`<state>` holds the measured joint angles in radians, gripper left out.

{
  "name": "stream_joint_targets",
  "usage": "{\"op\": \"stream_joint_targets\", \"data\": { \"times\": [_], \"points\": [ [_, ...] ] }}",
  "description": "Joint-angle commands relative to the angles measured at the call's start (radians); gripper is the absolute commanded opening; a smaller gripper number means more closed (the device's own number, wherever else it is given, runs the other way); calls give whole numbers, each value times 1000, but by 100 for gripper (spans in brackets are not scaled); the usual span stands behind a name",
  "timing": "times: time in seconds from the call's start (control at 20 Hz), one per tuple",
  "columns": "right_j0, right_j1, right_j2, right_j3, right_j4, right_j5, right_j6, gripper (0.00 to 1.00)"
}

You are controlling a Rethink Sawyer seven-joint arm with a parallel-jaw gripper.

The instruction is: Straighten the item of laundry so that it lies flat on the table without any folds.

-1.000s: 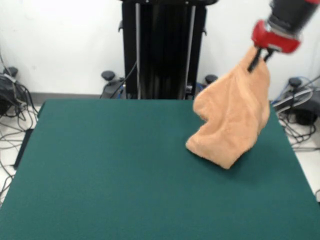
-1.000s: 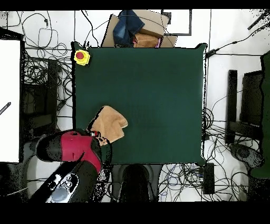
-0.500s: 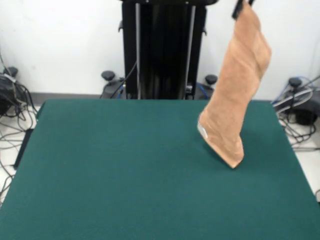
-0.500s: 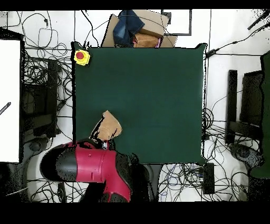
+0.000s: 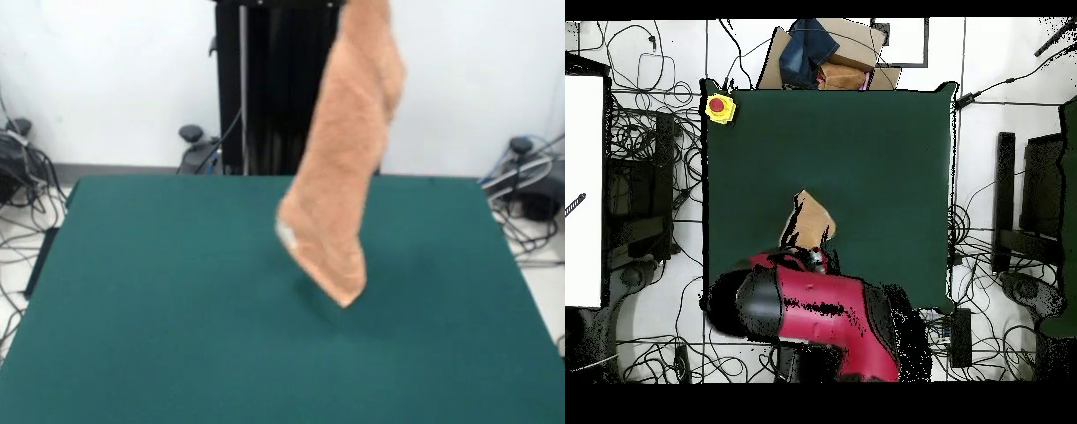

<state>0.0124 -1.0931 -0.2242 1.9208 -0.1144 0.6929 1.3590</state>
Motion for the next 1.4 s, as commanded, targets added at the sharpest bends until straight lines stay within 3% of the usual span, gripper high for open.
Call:
{"op": "stream_joint_targets", "data": {
  "times": [0.05,0.3,0.5,0.95,1.4],
  "points": [
    [-246,27,218,41,-147,-133,-368,0],
    [-383,57,295,34,-237,-208,-400,0],
    [-418,119,331,6,-303,-276,-359,0],
    [-288,258,279,-47,-317,-417,-97,0],
    [-106,383,175,-75,-189,-545,74,0]
  ]
}}
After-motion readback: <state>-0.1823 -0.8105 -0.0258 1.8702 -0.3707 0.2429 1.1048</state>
